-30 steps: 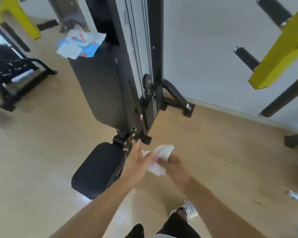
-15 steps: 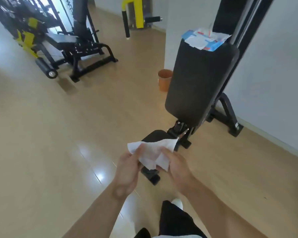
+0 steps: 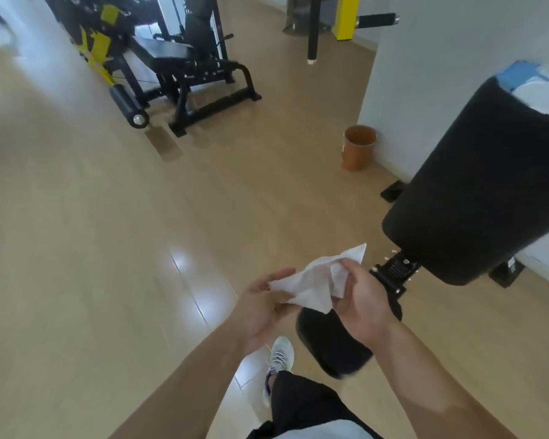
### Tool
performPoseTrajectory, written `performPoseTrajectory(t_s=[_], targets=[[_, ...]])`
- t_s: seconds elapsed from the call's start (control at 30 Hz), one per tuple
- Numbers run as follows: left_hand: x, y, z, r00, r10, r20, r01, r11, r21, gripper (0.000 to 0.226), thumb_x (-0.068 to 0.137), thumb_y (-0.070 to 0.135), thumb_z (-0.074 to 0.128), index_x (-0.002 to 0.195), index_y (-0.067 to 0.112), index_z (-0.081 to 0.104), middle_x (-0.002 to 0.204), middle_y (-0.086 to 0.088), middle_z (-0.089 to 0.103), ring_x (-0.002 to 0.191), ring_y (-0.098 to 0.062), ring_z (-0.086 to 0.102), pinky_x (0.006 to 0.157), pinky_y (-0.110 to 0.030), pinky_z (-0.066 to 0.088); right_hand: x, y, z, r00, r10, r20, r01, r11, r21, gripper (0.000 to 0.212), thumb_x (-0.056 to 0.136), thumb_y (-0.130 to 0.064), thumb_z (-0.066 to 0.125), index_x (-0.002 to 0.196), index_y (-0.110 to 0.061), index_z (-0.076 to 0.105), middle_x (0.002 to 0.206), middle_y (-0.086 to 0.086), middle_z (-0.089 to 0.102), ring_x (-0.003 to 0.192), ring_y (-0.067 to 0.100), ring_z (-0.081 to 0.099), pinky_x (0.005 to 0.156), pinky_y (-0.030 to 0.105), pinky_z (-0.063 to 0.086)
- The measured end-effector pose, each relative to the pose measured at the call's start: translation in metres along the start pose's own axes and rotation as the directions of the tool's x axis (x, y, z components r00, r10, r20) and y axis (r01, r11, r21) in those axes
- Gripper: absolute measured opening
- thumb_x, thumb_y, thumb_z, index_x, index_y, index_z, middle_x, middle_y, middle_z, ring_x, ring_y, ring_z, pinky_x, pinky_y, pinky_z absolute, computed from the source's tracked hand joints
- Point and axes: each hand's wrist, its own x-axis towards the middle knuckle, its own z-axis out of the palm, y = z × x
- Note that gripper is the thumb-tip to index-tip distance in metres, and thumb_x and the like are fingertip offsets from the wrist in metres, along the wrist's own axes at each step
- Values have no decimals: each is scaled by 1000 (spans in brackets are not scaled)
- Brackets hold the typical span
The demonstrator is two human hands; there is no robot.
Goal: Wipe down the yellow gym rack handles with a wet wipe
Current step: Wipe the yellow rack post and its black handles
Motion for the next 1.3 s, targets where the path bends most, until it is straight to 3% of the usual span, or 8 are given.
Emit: performPoseTrajectory(t_s=[0.13,0.37,0.6,0.77,1.03,1.1,1.23,1.3], targets=[[44,58,-14,994,-107,19,107,994,23,28,94,0,59,121,2,65,116,-16,73,96,-28,71,90,-39,59,50,-40,55,999,-44,28,46,996,-72,30,99,-30,57,113,-7,71,112,16,74,99,30,70,89,46,54],[119,170,-30,997,13,-80,-17,998,-56,16,99,19,60,97,11,73,97,-4,78,86,-20,73,87,-37,54,113,-101,137,997,-57,49,62,993,-101,35,95,-28,60,118,-4,70,116,16,73,104,33,70,82,42,57],[207,254,-51,1000,16,17,-17,998,60,18,100,25,58,99,12,70,98,-2,78,92,-19,72,95,-39,52,178,-127,204,998,-52,-20,51,998,-40,30,95,-29,64,112,-5,71,114,16,74,100,30,71,91,45,53],[276,320,-68,982,4,191,-53,966,251,19,96,19,63,109,6,70,110,-12,76,97,-23,74,84,-35,55,227,-155,254,982,-94,-167,91,996,-25,19,98,-21,62,104,-6,72,100,12,78,93,27,75,88,42,56],[385,413,-38,976,26,217,-108,920,376,18,96,26,65,99,10,71,102,-9,78,93,-26,74,86,-41,56,293,-214,307,913,-114,-392,212,953,217,20,104,-26,52,101,-11,64,75,5,79,88,30,71,77,44,59],[416,428,-20,974,22,226,-111,915,388,19,96,23,65,108,10,70,106,-8,78,98,-25,74,90,-39,55,314,-235,307,890,-99,-446,223,946,236,16,102,-25,56,98,-11,63,77,7,78,85,29,71,71,43,59],[484,456,24,983,70,171,-136,901,413,23,94,15,66,117,15,66,107,-5,71,99,-20,66,85,-30,51,360,-293,297,787,-103,-609,346,890,297,13,90,-13,70,85,-11,58,92,12,62,85,30,65,89,51,58],[512,473,49,975,124,187,-195,878,437,22,96,14,64,118,16,67,107,-1,69,104,-18,65,85,-28,50,388,-323,297,735,-196,-649,412,890,198,16,89,-22,72,81,-18,58,86,4,62,85,26,66,91,47,57]])
